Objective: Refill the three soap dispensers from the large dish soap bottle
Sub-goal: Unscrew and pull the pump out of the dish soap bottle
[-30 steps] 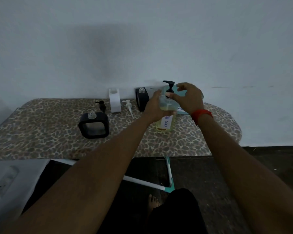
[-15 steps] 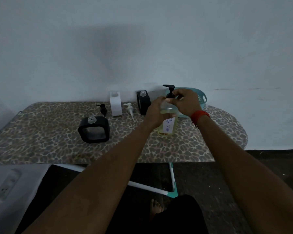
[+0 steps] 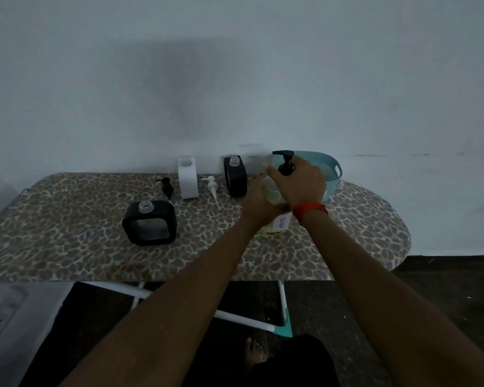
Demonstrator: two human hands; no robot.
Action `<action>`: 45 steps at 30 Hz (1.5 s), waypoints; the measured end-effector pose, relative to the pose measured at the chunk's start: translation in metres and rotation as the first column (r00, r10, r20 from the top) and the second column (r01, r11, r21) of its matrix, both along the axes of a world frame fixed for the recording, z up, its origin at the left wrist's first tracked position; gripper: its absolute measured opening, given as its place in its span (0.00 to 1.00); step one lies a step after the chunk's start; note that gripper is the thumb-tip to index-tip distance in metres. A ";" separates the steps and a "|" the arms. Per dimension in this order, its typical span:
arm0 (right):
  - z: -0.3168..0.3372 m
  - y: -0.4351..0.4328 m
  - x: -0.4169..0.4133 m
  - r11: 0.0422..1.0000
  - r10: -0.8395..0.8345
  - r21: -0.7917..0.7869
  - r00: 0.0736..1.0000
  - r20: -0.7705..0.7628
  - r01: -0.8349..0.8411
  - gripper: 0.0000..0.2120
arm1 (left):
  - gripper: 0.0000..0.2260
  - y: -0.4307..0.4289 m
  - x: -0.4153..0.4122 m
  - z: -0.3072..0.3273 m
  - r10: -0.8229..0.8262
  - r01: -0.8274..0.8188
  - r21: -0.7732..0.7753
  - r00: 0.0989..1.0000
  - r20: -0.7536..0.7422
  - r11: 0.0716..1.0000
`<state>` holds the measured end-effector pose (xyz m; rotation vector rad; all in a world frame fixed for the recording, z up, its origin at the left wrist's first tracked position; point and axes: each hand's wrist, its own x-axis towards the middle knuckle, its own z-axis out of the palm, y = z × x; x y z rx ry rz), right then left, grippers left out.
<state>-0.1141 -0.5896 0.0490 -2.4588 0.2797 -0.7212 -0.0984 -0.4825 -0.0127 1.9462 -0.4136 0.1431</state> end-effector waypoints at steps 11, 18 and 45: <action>0.035 0.004 -0.005 0.922 0.371 0.055 0.915 0.157 -0.383 0.16 | 0.24 0.056 -0.007 0.034 -0.175 0.179 0.035 0.980 -0.098 0.983; 0.087 0.009 -0.026 0.625 0.678 0.365 0.712 0.182 -0.689 0.16 | 0.22 0.085 -0.044 0.081 -0.224 0.221 -0.078 0.974 -0.033 0.972; 0.113 0.103 -0.103 0.382 0.409 0.698 0.788 0.460 -0.606 0.14 | 0.10 0.118 -0.130 0.118 -0.075 0.043 -0.446 0.996 -0.054 0.894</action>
